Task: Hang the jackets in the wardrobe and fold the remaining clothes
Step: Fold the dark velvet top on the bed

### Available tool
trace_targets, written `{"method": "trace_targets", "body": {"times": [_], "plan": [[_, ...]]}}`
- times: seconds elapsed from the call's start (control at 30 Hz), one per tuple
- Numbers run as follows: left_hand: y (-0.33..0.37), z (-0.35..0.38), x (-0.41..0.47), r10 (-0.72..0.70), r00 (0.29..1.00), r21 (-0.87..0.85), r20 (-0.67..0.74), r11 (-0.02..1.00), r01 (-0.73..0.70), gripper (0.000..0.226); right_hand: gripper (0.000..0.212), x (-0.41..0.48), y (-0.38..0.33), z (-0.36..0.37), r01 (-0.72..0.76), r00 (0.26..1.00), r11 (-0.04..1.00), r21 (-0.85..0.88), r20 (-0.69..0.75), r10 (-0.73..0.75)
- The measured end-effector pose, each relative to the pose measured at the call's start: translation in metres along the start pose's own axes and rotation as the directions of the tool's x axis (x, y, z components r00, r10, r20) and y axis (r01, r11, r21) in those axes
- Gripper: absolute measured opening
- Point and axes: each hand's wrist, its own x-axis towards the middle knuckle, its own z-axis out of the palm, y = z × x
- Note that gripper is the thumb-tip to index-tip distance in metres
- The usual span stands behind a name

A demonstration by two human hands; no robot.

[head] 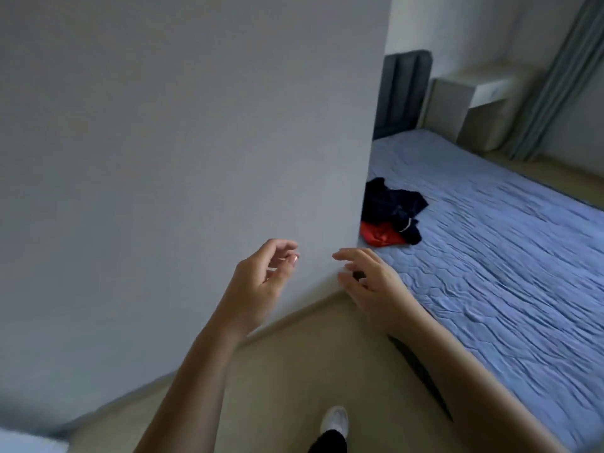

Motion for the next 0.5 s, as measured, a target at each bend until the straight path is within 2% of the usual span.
{"method": "trace_targets", "body": {"times": [0.13, 0.23, 0.37, 0.5], "plan": [[-0.014, 0.083, 0.104, 0.049, 0.984, -0.043, 0.171, 0.998, -0.042, 0.011, 0.027, 0.05, 0.078, -0.052, -0.141, 0.984, 0.989, -0.032, -0.116, 0.137], [-0.018, 0.133, 0.19, 0.063, 0.961, -0.059, 0.268, 0.997, -0.049, 0.012, 0.027, 0.099, 0.132, -0.089, -0.251, 0.959, 0.968, -0.027, -0.144, 0.245], [-0.024, 0.193, 0.292, 0.065, 0.919, -0.038, 0.388, 0.998, -0.054, 0.014, 0.025, 0.157, 0.194, -0.132, -0.371, 0.908, 0.928, 0.032, -0.198, 0.37], [-0.033, 0.254, 0.37, 0.036, 0.895, -0.011, 0.444, 0.999, -0.034, 0.013, 0.023, 0.183, 0.25, -0.169, -0.485, 0.832, 0.865, 0.125, -0.237, 0.501]]}}
